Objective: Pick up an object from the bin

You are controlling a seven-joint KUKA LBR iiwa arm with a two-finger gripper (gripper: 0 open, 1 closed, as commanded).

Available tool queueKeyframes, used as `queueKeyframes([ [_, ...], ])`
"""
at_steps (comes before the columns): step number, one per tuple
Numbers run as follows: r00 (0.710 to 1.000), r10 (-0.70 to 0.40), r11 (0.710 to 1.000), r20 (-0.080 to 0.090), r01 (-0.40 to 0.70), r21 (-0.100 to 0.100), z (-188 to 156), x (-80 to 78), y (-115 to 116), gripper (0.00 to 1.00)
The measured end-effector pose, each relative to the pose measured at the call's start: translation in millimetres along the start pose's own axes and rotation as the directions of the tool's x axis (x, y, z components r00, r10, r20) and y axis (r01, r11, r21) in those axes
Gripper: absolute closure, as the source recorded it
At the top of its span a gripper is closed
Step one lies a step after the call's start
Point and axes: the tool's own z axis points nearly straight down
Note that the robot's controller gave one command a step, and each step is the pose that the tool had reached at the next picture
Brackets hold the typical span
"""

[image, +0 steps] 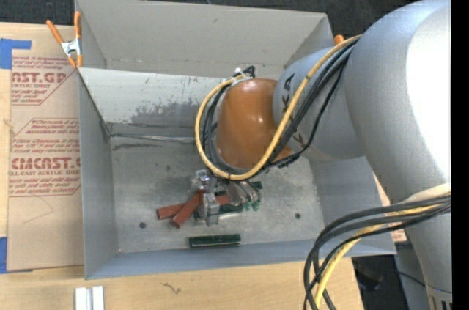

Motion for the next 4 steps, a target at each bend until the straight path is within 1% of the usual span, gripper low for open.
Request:
queueKeyframes([
  [1,1.000,0.000,1.000,0.012,0.000,0.001,-45.7,-1.1,0.4,1.00],
  [2,1.000,0.001,1.000,0.010,-0.001,0.001,-69.4,-1.8,0.8,1.00],
  [3,1.000,0.001,1.000,0.009,-0.001,0.001,-81.4,-2.1,0.9,1.00],
  [4,1.000,0.002,1.000,0.011,-0.002,0.001,-114.0,-3.1,1.3,1.00],
])
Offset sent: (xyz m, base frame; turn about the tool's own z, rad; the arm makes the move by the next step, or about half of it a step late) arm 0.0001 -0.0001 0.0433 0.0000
